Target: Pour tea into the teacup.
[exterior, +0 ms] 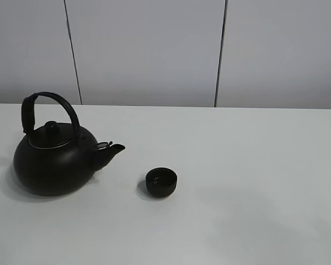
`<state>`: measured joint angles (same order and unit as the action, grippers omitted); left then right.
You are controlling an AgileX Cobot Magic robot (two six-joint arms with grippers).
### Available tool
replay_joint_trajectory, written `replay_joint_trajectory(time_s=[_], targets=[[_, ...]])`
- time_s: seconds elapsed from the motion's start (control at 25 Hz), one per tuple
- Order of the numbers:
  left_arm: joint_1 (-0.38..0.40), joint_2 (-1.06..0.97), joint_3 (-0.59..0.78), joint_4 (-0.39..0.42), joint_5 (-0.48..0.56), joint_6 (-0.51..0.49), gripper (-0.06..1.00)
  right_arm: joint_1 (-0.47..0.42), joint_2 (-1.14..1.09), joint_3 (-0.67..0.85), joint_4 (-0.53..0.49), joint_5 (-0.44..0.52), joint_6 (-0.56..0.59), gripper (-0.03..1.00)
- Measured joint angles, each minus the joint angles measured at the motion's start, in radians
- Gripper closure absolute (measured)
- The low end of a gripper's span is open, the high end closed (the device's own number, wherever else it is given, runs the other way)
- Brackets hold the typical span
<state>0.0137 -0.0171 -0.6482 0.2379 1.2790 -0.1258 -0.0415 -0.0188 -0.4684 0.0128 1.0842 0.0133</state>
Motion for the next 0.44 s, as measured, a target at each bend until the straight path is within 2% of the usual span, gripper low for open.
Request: replay_joint_trajectory(time_s=[0.2, 0.44], targets=[[0.0, 0.0, 0.109, -0.009, -0.001, -0.04, 0.25, 0.0, 0.0, 0.0, 0.0, 0.0, 0.0, 0.37], [0.0, 0.0, 0.13, -0.012, -0.045, -0.086, 0.25, 0.0, 0.0, 0.0, 0.0, 0.0, 0.0, 0.37]])
